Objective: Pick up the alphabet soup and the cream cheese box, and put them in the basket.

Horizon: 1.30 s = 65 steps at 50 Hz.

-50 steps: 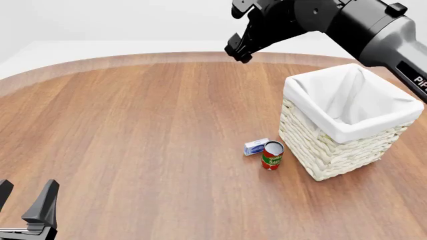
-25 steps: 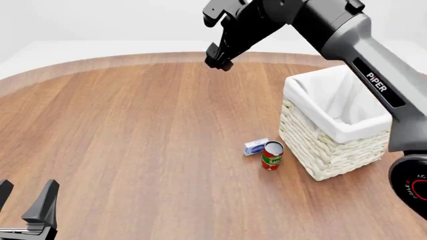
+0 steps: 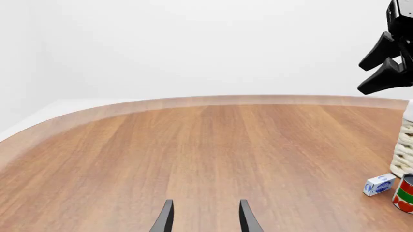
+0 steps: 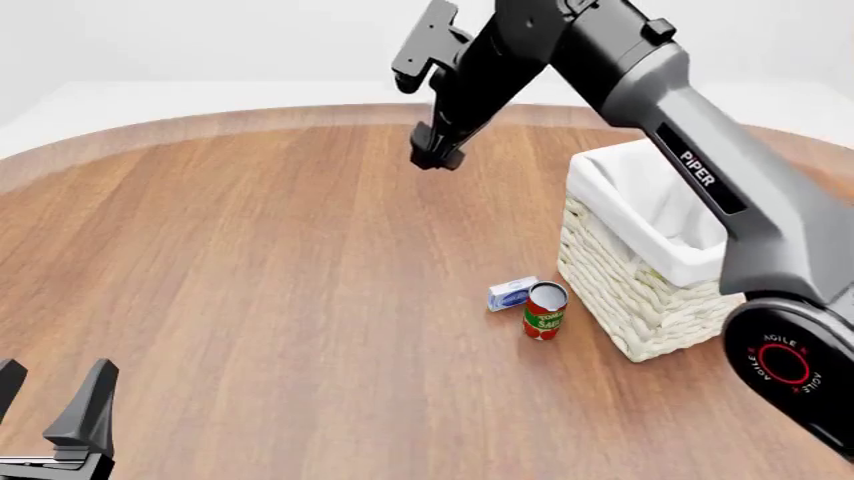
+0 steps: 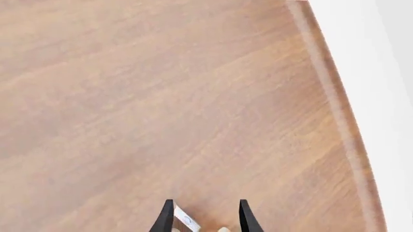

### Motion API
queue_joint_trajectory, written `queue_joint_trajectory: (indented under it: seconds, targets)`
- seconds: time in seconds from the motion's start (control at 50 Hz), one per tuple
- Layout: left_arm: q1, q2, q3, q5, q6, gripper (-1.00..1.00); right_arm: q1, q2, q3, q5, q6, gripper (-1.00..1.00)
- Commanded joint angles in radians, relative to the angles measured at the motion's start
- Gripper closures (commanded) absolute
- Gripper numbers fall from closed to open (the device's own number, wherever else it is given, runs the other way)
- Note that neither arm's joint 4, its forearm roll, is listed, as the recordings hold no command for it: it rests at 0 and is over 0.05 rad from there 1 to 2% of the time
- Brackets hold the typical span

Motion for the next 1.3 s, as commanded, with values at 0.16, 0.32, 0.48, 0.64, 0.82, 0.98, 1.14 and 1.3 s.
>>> queue_joint_trajectory:
  seconds: [0.16,0.32,0.48,0.64,0.82,0.98,1.14,1.3]
  targets:
    - [0.000,0.000,0.000,0.000,0.000,-1.00,-0.029,0.022,0.054,0.002,-0.091,-1.00]
    - [0.000,0.000,0.000,0.000,0.000,-1.00,-0.033,0.021,0.089,-0.023,-0.125,-1.00]
    - [0.000,0.000,0.000,0.000,0.000,-1.00,-0.028,-0.024,0.220,-0.076,-0.194,-1.00]
    - [0.000,0.000,0.000,0.000,0.000,-1.00,-0.020,-0.034,0.247,-0.086,-0.214,-1.00]
    - [0.000,0.000,0.000,0.000,0.000,-1.00,-0.023,-0.054,0.314,-0.112,-0.275,-1.00]
    - [0.000,0.000,0.000,0.000,0.000,-1.00,-0.006,-0.057,0.337,-0.131,-0.286,-1.00]
    - [0.000,0.000,0.000,0.000,0.000,-1.00,0.011,-0.078,0.403,-0.172,-0.318,-1.00]
    - [0.000,0.000,0.000,0.000,0.000,-1.00,0.007,-0.100,0.503,-0.213,-0.375,-1.00]
